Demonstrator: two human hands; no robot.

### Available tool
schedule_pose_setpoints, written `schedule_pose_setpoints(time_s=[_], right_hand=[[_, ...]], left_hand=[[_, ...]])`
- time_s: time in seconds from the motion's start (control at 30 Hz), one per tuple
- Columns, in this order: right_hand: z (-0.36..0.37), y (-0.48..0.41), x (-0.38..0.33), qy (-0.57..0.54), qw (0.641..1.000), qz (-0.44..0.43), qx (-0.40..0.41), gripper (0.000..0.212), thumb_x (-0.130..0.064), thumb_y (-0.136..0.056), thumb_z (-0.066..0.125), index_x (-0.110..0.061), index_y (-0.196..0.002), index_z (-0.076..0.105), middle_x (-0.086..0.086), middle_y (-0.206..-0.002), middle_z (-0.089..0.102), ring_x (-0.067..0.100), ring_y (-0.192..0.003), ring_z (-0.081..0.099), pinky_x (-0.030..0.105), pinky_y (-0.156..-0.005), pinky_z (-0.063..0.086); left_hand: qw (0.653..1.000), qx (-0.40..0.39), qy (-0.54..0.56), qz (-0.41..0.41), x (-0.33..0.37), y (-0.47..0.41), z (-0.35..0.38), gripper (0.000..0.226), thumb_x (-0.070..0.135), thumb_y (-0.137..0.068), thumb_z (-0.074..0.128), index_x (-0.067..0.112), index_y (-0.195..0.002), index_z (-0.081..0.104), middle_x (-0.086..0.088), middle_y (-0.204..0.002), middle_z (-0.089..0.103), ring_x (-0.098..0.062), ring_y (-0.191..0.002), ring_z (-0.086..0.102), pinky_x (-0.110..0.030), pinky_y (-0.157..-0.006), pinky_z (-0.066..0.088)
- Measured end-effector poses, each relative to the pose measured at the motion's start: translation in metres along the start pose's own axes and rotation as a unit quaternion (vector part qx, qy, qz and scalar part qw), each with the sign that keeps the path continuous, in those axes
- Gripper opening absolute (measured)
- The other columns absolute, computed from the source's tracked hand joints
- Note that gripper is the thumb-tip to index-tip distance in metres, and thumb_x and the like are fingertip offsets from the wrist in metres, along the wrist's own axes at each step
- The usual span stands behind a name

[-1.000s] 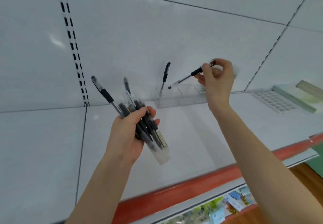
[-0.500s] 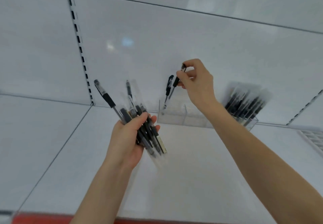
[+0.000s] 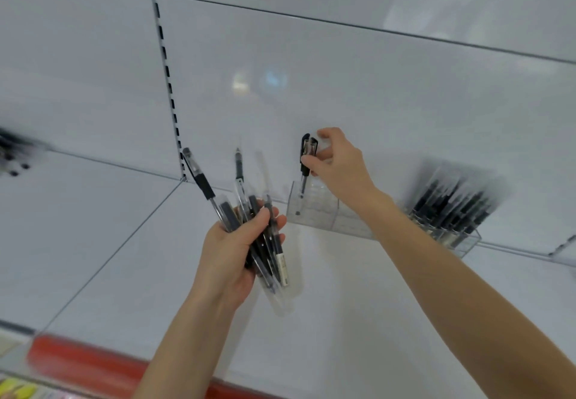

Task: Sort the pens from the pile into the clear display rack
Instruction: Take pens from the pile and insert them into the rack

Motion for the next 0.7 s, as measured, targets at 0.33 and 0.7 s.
schedule_pose_setpoints(time_s=[0.33, 0.7], right_hand=[[0.006, 0.066, -0.039, -0.088, 0.989, -0.025, -0.118, 0.007, -0.025, -0.079, 0.068, -0.021, -0.073, 0.067, -0.014, -0.065, 0.065, -0.005, -0.064, 0.059, 0.012, -0.065, 0.047], [-0.136, 0.062, -0.010, -0.114, 0.974, -0.019, 0.193, 0.025, -0.014, -0.085, 0.062, -0.019, -0.108, 0.052, 0.004, -0.079, 0.068, 0.016, -0.070, 0.067, 0.027, -0.068, 0.056]], left_hand=[[0.995, -0.088, -0.049, 0.002, -0.001, 0.003, 0.029, 0.010, 0.004, -0.081, 0.060, 0.008, -0.089, 0.065, -0.005, -0.073, 0.072, -0.017, -0.072, 0.071, -0.026, -0.057, 0.057], [0.994, -0.077, -0.075, -0.005, -0.017, 0.001, 0.031, 0.006, 0.005, -0.084, 0.059, 0.007, -0.086, 0.064, -0.003, -0.064, 0.060, -0.010, -0.057, 0.061, -0.026, -0.061, 0.059]])
Point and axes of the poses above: each hand's wrist, its own y-axis away from the middle knuckle, its own z-axis out of the palm, x = y × z, the point moved 10 cm from there along -y, towards the middle knuckle
